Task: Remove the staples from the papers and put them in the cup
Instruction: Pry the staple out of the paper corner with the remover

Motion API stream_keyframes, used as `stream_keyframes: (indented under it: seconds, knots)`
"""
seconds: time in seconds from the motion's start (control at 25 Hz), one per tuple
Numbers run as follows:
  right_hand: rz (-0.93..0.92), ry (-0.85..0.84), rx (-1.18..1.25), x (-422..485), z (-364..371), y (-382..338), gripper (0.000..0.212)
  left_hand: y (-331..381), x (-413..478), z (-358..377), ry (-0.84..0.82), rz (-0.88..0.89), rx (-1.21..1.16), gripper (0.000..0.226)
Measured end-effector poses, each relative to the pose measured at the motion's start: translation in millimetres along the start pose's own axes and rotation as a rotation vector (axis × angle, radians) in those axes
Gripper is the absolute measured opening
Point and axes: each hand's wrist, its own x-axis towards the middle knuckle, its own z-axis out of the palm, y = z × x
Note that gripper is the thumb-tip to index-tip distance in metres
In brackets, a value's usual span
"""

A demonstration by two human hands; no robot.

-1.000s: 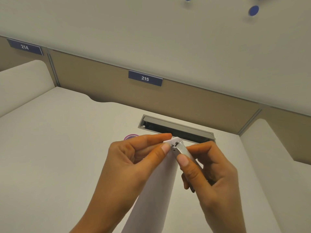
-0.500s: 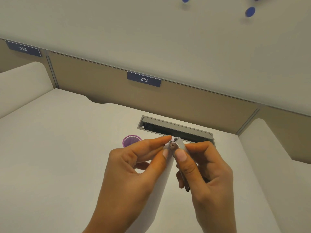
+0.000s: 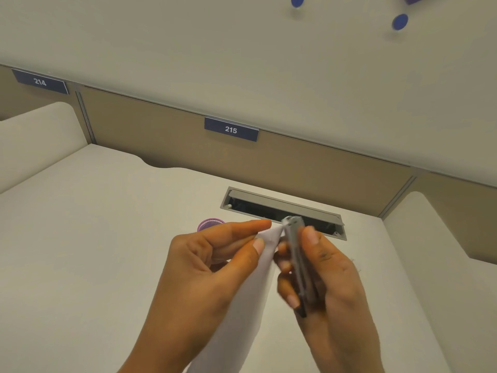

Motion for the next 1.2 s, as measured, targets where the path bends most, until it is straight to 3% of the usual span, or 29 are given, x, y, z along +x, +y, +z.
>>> stream_keyframes:
  seconds: [0.08, 0.24, 0.32, 0.6, 1.2]
  knots:
    - [-0.032, 0.057, 0.079, 3, -7, -7, 0.033, -1, -1, -2, -0.022, -0.035, -0.037, 0.031]
    - [-0.102, -0.009, -0.092, 3, -11, -10, 0.06, 1, 3, -4, -0.031, -0.041, -0.077, 0.029]
    - [-0.148, -0.032, -0.22, 1, -12, -8, 0.063, 2, 6, -4, -0.024, -0.029, -0.088, 0.03]
    - [-0.331, -0.076, -0.683, -2, -15, -13, 0.033, 6, 4, -2, -0.063, 0.024, -0.09, 0.029]
    - [-0.696, -0.07, -0.937, 3, -20, -13, 0.02, 8, 4, 1, -0.051, 0.066, 0.026, 0.022]
